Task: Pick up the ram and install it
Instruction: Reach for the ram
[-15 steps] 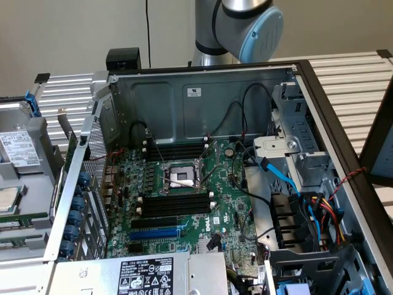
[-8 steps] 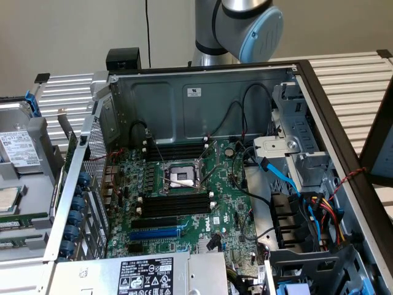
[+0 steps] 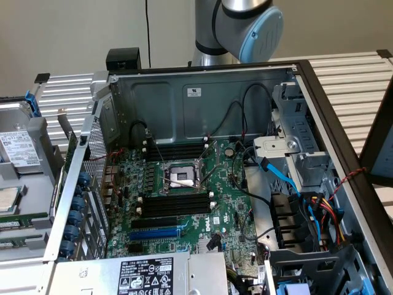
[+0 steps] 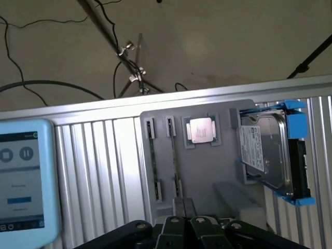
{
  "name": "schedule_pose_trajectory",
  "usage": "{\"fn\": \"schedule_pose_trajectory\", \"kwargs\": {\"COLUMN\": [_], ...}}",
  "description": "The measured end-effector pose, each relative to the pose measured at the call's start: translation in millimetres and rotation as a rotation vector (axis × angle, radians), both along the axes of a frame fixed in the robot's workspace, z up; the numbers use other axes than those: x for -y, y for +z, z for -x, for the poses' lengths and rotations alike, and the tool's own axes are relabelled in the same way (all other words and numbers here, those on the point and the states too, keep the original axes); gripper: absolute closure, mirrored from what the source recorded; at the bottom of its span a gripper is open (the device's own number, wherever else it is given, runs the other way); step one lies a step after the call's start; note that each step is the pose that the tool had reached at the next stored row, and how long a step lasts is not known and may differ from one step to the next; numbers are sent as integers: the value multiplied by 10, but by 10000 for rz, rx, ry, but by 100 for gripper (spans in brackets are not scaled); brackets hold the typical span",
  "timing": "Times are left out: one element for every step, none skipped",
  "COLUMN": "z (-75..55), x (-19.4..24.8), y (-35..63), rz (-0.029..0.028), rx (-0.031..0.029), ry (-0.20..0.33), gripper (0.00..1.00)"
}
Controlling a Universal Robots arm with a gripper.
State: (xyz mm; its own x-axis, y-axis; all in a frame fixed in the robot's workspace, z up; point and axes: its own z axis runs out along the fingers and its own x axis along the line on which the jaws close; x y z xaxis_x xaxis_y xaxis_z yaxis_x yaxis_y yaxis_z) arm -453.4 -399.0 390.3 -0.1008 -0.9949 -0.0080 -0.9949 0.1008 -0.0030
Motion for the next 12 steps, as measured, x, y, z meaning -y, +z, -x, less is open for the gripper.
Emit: {"fn": "schedule_pose_trajectory", "kwargs": {"z": [0, 0, 0, 0, 0, 0, 0, 0, 0, 0, 0, 0], "x": [0, 0, 0, 0, 0, 0, 0, 0, 0, 0, 0, 0], "y": [0, 0, 0, 0, 0, 0, -1, 0, 0, 0, 0, 0], "rz": [0, 0, 0, 0, 0, 0, 0, 0, 0, 0, 0, 0], "rx": [0, -1, -1, -1, -2, -2, -2, -3, -3, -4, -5, -5], "ry": [52, 63, 65, 69, 70, 70, 70, 70, 71, 71, 71, 71], "gripper": [89, 89, 89, 89, 89, 89, 89, 89, 89, 89, 89, 89]}}
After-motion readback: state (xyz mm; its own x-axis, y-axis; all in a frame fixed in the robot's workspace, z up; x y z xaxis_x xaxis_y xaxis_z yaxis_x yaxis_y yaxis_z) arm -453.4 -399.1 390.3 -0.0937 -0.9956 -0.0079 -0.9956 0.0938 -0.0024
